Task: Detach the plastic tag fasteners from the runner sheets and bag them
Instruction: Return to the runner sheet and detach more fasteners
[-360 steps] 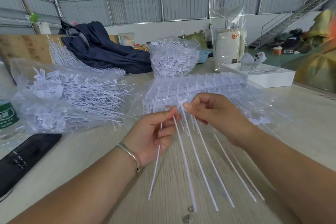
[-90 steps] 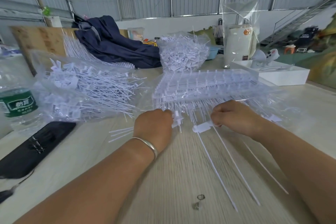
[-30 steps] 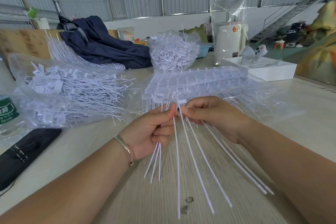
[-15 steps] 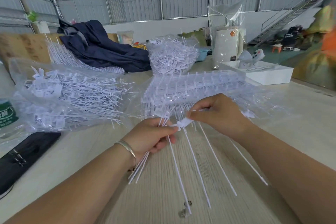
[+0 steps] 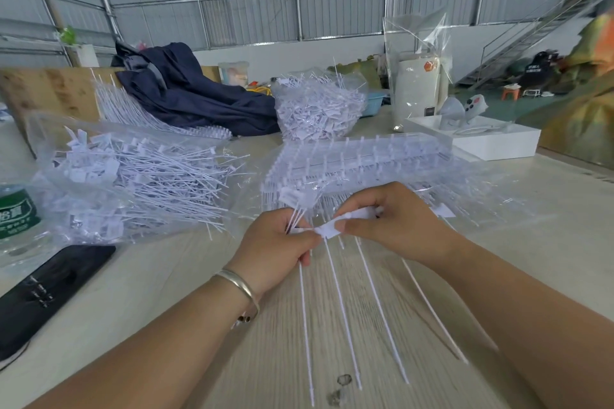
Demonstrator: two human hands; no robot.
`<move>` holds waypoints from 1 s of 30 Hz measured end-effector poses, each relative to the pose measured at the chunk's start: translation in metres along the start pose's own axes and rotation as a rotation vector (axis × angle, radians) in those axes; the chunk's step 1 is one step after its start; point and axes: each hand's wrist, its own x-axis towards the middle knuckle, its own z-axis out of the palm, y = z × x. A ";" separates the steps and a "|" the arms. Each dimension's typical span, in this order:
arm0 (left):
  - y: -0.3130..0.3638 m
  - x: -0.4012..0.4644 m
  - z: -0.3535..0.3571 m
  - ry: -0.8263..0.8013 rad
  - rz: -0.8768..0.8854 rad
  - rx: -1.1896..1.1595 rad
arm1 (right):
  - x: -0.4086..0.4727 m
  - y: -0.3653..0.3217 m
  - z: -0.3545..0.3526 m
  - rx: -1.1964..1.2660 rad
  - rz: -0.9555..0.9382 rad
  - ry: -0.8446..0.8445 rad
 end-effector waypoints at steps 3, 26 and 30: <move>0.005 -0.001 -0.002 -0.084 -0.057 -0.286 | 0.001 0.001 -0.008 0.177 0.066 0.032; 0.014 -0.001 -0.015 -0.311 0.118 -0.017 | 0.000 -0.011 -0.014 0.252 0.183 -0.106; 0.012 0.000 -0.009 -0.240 0.214 0.306 | 0.001 -0.008 -0.013 0.184 0.217 -0.163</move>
